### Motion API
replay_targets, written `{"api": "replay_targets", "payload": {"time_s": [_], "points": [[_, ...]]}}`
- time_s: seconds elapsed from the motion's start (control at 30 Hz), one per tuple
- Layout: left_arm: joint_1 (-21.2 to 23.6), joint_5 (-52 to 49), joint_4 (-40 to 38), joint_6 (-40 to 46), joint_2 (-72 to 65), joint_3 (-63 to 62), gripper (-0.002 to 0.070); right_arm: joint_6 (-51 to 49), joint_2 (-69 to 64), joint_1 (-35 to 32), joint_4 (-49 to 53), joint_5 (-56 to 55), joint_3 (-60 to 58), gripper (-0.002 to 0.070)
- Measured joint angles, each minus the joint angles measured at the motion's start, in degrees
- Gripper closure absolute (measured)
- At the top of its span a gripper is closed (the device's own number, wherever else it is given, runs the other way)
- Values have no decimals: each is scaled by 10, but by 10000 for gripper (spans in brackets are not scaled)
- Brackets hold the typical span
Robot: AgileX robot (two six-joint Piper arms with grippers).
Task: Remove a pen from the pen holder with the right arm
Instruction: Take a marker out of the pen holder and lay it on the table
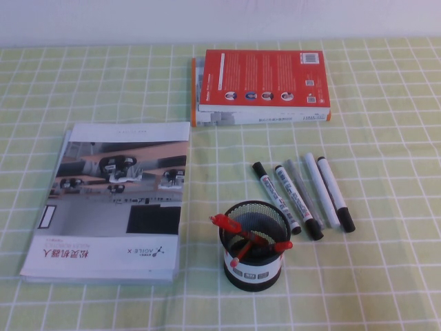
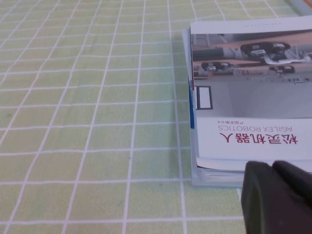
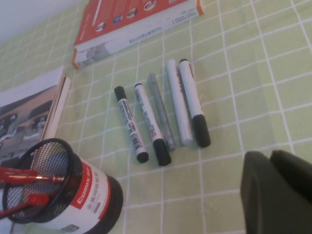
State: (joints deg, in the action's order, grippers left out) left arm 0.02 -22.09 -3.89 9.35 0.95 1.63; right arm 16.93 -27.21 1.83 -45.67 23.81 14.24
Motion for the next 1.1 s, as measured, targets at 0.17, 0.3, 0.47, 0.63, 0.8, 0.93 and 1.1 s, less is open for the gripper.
{"api": "replay_targets", "payload": {"time_s": [0.17, 0.3, 0.47, 0.63, 0.8, 0.93, 1.1], "points": [[0, 0, 0, 0, 0, 0, 680, -31, -38, 0, 76, 13, 50, 689], [0, 0, 0, 0, 0, 0, 680, -86, -75, 5, 160, 15, 107, 689], [0, 0, 0, 0, 0, 0, 680, -119, -122, 87, 209, -61, 135, 689], [0, 0, 0, 0, 0, 0, 680, -123, -184, 216, 220, -193, 138, 689], [0, 0, 0, 0, 0, 0, 680, -123, -256, 331, 276, -334, 139, 687], [0, 0, 0, 0, 0, 0, 680, -123, -309, 393, 331, -422, 132, 636], [0, 0, 0, 0, 0, 0, 680, -126, -351, 427, 363, -555, 75, 435]]}}
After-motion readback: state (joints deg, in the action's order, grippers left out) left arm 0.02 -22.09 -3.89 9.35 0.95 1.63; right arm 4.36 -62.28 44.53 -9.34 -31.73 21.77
